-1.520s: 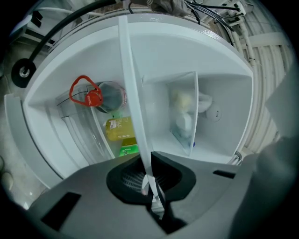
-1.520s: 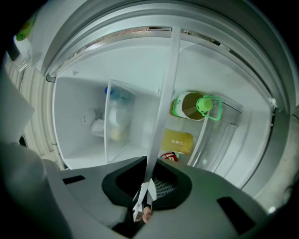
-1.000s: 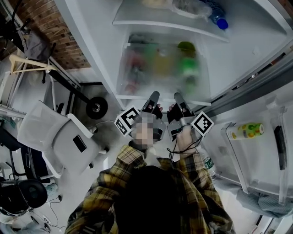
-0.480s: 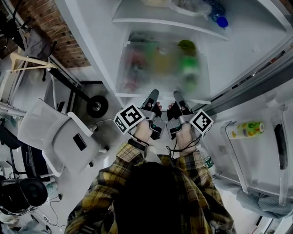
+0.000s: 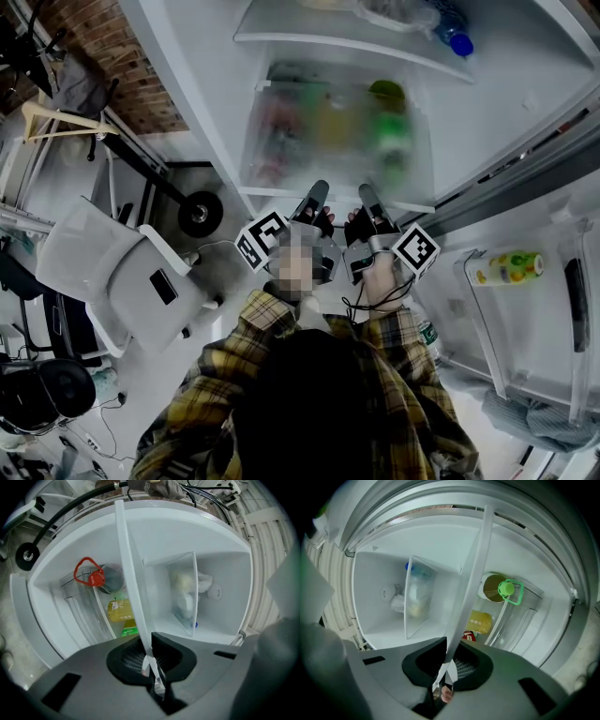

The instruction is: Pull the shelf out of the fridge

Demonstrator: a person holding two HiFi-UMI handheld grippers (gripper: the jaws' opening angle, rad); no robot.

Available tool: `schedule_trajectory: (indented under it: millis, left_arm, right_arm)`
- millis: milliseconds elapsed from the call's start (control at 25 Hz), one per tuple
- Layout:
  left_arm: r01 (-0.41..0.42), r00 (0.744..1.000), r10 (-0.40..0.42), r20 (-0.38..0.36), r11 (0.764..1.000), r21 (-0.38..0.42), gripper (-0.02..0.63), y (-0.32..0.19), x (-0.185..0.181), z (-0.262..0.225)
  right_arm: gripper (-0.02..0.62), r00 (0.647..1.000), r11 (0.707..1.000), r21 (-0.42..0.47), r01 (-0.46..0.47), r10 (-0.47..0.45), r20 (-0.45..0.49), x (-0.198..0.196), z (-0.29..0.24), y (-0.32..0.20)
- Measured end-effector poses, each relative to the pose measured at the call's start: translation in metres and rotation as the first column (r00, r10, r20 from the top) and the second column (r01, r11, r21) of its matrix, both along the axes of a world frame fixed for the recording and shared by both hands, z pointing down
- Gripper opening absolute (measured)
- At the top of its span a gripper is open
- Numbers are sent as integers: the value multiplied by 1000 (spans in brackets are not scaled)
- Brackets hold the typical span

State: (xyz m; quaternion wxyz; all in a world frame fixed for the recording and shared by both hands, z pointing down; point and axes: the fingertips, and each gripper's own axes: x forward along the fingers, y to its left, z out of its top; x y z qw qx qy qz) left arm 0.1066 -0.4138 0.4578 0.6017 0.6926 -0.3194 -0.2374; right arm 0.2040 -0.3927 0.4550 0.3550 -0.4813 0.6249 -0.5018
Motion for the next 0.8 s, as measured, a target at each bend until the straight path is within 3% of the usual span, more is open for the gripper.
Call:
schedule_trajectory:
  millis: [800]
  left_arm:
    - [4,1000,-4,2,1000,-9,29,0,1,0]
  right_arm:
    - [46,1000,1000,-22,1,-1,13,0,1,0]
